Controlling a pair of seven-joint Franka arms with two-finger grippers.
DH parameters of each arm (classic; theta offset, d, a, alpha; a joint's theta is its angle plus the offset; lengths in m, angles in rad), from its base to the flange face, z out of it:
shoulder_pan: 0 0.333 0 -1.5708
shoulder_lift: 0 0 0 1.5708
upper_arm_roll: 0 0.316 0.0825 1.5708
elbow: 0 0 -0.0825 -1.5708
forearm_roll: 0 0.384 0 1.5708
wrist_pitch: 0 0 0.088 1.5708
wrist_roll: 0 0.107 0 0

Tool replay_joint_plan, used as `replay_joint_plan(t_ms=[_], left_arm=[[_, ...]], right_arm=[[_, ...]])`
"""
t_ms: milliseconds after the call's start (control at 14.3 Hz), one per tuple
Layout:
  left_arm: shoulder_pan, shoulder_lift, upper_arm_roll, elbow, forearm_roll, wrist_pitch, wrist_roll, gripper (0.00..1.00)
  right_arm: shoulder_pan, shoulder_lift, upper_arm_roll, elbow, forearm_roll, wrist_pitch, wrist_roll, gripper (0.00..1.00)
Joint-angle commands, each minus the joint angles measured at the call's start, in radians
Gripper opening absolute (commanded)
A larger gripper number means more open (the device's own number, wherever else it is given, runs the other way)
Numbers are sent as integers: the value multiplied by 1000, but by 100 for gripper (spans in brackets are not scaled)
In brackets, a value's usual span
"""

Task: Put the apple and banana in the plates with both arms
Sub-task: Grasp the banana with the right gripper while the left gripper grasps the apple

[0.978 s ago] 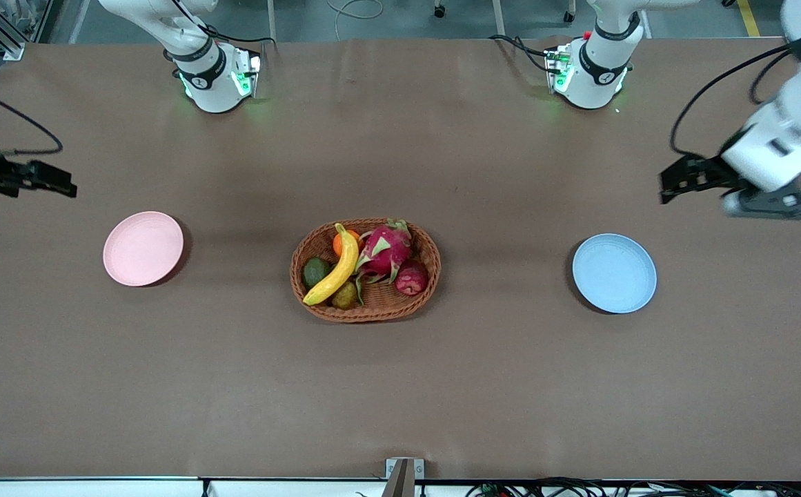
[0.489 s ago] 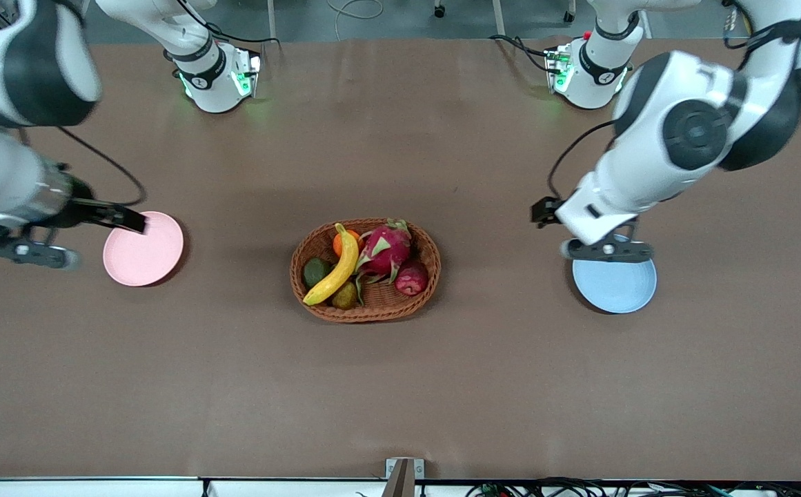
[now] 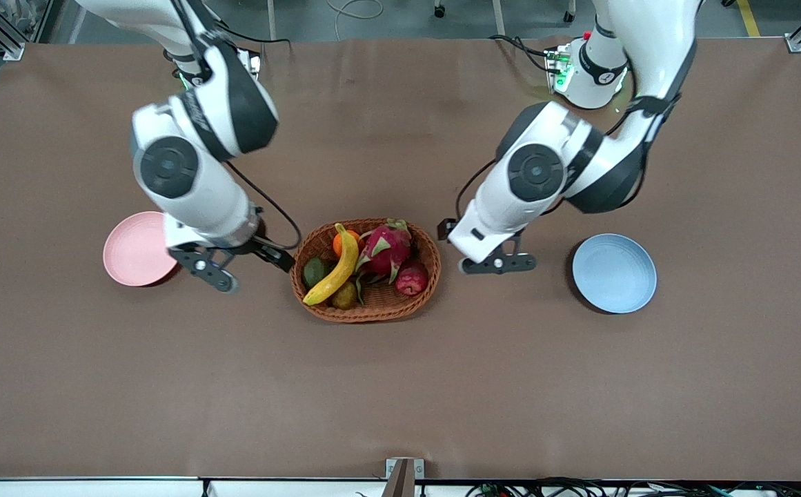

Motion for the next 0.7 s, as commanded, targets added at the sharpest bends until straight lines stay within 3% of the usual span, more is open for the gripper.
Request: replay_joint_plan(t_ms=[0,280,629], left_arm=[[-44,100,7,80,14,94,-128,100],[-81,203,9,89,15,278,-292,100],[-126,289,36,121,12,337,-392,100]], right_arm=[[59,85,-13,13,12,88,160,99],[112,185,-13,15,12,186,283,94],[132,247,-13,15,12,226,306,85]])
